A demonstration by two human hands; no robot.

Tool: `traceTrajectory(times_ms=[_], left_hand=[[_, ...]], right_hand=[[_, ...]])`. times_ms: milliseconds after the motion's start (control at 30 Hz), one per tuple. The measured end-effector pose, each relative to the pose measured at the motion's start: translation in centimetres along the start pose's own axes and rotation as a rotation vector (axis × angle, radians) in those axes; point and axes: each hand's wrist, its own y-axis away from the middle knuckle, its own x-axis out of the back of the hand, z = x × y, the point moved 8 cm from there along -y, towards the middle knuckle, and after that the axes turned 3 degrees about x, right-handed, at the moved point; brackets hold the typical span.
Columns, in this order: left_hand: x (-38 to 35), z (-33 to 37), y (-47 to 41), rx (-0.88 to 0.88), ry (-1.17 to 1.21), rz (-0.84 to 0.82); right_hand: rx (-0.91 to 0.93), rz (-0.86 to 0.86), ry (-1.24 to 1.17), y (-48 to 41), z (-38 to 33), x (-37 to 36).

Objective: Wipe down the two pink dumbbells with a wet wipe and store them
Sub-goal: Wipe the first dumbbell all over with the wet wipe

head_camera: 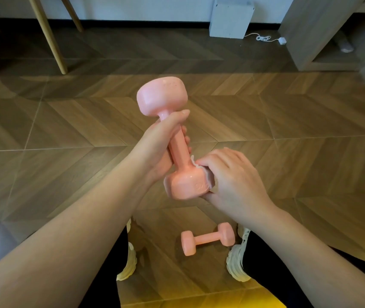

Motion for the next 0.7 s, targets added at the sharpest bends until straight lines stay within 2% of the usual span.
traceTrajectory(times_ms=[100, 200, 333, 500, 633, 700], left_hand=[[0.6, -0.3, -0.2, 0.016, 0.024, 0.072], [1.0, -0.2, -0.3, 0.01, 0.068, 0.087], [0.7, -0.3, -0.3, 0.003, 0.067, 0.062], [-0.2, -0.2, -0.2, 0.005, 0.055, 0.005], [-0.9, -0.4, -0.1, -0.018, 0.015, -0.033], [-1.3, -0.6, 0.0, -0.024, 0.008, -0.056]], right_hand=[[0.028, -0.031, -0.106, 0.2, -0.8, -0.6], [-0.032, -0.171, -0.247, 0.0, -0.7, -1.6], [-0.027, -0.258, -0.152, -0.5, -0.4, -2.1], [-0.023, -0.114, -0.155, 0.0, 0.0, -0.6], [-0.048, -0.31, -0.222, -0.1, 0.2, -2.6], [-0.053, -0.33, -0.231, 0.1, 0.3, -2.9]])
